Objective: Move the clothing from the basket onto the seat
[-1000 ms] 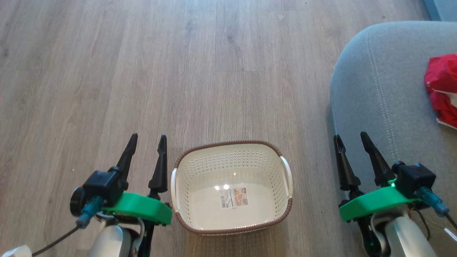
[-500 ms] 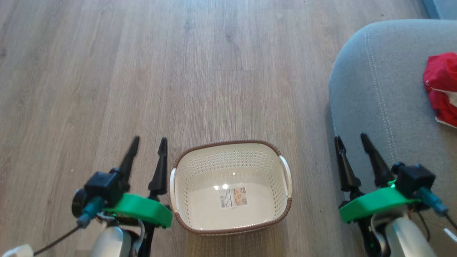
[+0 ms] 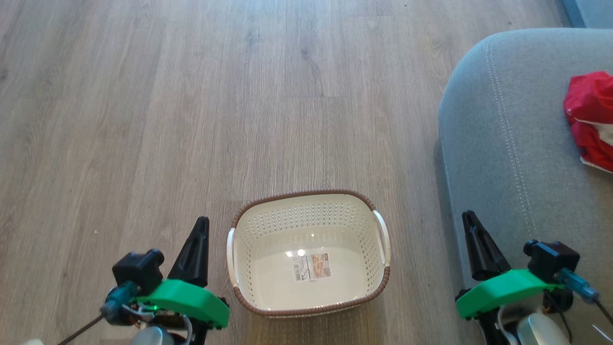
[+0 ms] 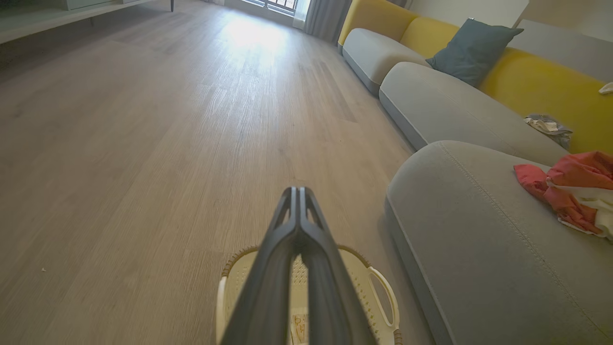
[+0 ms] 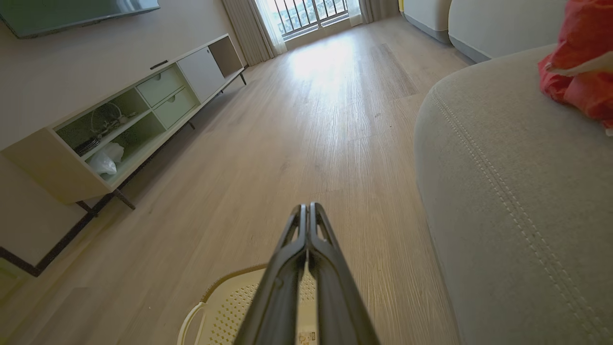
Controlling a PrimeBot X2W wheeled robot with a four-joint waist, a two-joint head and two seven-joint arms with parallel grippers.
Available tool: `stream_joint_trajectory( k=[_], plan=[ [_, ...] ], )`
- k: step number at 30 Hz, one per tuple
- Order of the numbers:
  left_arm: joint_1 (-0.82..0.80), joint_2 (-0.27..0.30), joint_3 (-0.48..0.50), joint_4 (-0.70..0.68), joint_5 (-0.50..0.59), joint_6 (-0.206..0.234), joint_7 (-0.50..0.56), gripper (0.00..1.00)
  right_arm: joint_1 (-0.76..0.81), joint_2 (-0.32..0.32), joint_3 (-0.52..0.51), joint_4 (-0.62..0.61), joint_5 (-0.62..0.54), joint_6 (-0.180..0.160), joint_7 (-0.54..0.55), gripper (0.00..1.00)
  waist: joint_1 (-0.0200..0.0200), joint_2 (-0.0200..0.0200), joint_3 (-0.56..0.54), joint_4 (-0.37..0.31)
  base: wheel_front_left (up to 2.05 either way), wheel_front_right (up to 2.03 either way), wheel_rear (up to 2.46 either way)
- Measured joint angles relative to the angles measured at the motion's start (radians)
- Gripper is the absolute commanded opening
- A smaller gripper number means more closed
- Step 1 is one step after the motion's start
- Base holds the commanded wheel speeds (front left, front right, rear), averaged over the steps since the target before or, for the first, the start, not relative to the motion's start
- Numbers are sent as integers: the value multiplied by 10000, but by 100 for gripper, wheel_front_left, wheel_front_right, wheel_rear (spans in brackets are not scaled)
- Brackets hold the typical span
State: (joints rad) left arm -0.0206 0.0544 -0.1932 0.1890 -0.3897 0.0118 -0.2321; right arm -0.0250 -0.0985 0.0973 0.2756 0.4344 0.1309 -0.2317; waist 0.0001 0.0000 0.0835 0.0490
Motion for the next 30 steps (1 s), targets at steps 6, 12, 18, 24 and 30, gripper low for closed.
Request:
stream_joint_trajectory(
  k=[6, 12, 18, 24, 30],
  plan=[
    [0, 10, 50, 94, -677, -59, 123, 0, -5, 0, -81, 2, 639, 0, 132, 0, 0, 0, -43, -25, 0, 0, 0],
    [-1, 19, 199, 151, -1453, -125, 290, 0, -19, 0, -213, 0, 1369, 0, 339, 0, 0, 0, -92, -55, 0, 0, 0],
    [-3, 31, 293, 198, -2011, -188, 395, 0, -25, 0, -267, 2, 1893, 0, 453, 0, 0, 0, -127, -76, 0, 0, 0],
    [-9, 38, 349, 213, -2667, -276, 566, 0, -32, 4, -345, 2, 2514, 0, 575, 0, 0, 0, -169, -101, 0, 0, 0],
    [-19, 46, 453, 238, -3329, -357, 734, 0, -35, 10, -460, 2, 3145, 0, 780, 0, 0, 0, -211, -127, 0, 0, 0]
  ],
)
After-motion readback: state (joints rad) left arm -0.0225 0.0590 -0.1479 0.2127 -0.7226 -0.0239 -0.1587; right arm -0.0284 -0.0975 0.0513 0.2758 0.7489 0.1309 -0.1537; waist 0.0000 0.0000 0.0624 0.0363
